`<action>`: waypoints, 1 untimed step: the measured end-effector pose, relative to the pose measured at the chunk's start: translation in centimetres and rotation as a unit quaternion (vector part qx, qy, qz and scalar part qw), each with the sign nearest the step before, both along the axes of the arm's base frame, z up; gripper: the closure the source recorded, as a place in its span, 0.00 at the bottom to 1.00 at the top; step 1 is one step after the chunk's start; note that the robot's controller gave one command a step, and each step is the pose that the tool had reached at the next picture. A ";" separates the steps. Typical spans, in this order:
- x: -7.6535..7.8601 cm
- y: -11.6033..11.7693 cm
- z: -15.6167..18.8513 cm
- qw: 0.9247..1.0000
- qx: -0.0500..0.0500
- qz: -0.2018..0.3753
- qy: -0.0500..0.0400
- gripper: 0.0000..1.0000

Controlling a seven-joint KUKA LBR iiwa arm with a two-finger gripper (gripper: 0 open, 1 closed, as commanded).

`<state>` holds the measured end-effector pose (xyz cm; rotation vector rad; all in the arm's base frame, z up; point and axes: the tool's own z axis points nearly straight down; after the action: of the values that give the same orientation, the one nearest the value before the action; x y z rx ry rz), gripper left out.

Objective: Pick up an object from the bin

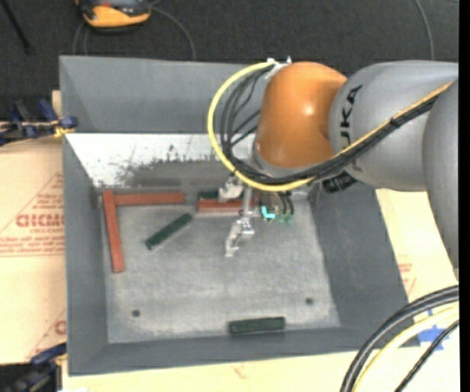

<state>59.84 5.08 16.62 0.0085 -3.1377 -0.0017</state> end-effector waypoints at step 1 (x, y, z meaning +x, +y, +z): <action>0.2 0.0 0.4 1.000 0.000 0.000 -0.004 0.00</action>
Offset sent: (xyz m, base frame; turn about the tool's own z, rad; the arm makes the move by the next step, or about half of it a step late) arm 0.0189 0.0047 -0.0962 0.3764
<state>60.02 5.08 17.06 0.0073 -3.1452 -0.0026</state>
